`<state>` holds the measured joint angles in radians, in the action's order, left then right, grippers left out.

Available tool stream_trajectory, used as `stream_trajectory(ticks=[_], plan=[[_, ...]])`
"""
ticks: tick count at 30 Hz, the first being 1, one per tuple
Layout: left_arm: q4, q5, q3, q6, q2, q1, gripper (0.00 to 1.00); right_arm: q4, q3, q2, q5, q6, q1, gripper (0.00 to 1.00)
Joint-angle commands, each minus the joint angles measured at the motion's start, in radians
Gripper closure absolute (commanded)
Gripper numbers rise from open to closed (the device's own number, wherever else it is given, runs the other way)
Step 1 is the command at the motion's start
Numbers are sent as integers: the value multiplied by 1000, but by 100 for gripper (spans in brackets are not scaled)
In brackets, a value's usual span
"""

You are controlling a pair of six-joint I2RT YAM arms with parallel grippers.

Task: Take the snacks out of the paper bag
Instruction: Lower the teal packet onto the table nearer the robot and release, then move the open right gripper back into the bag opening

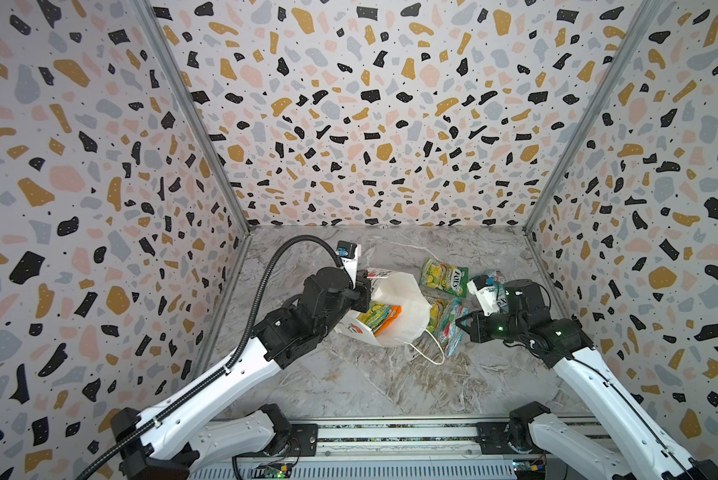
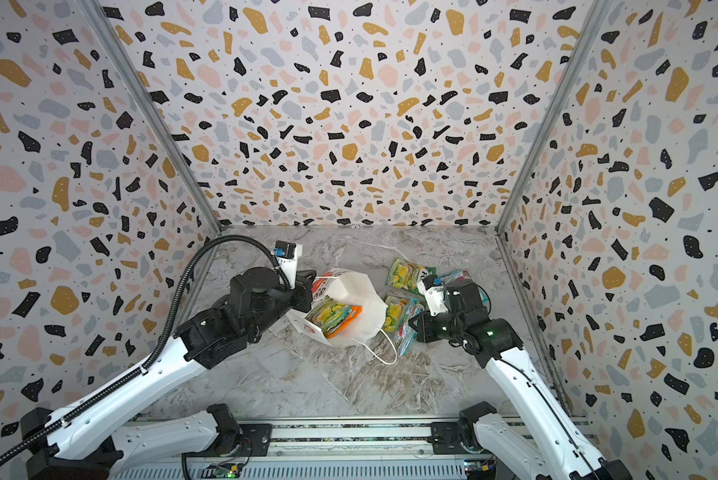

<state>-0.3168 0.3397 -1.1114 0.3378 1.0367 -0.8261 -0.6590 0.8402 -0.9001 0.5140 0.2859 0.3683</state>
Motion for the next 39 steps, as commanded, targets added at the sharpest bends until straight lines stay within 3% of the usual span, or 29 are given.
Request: stream_trajectory(ticks=[1,5,10,16,18,21,23,27,31,35,39], plan=[[42,94,11,19,-47,-1,100,99,-30,4,233,-9,3,100],[49,130,14,24,-79,-2,100,178,-86,-23,342,8,48,100],[48,84,7,18,-68,-1,100,246,-152,-66,289,48,134,100],[56,-12,-3,10,-37,-1,100,104,-149,-107,-34,39,159,99],[59,-37,-8,9,-30,-1,100,82,-130,-116,-113,58,185,88],[67,-69,-11,9,-24,-2,100,9,-86,-145,-298,80,248,62],[71,-84,-13,8,-24,-1,100,-24,-68,-164,-370,89,259,52],[79,-112,-9,13,-22,-2,100,-63,-36,-158,-573,134,267,44],[97,-137,3,27,-23,-2,100,-72,0,-117,-740,175,265,42],[111,-148,13,38,-23,-4,100,47,0,-20,-562,132,263,42],[156,-189,29,62,-15,-4,100,244,-35,83,-175,100,262,45]])
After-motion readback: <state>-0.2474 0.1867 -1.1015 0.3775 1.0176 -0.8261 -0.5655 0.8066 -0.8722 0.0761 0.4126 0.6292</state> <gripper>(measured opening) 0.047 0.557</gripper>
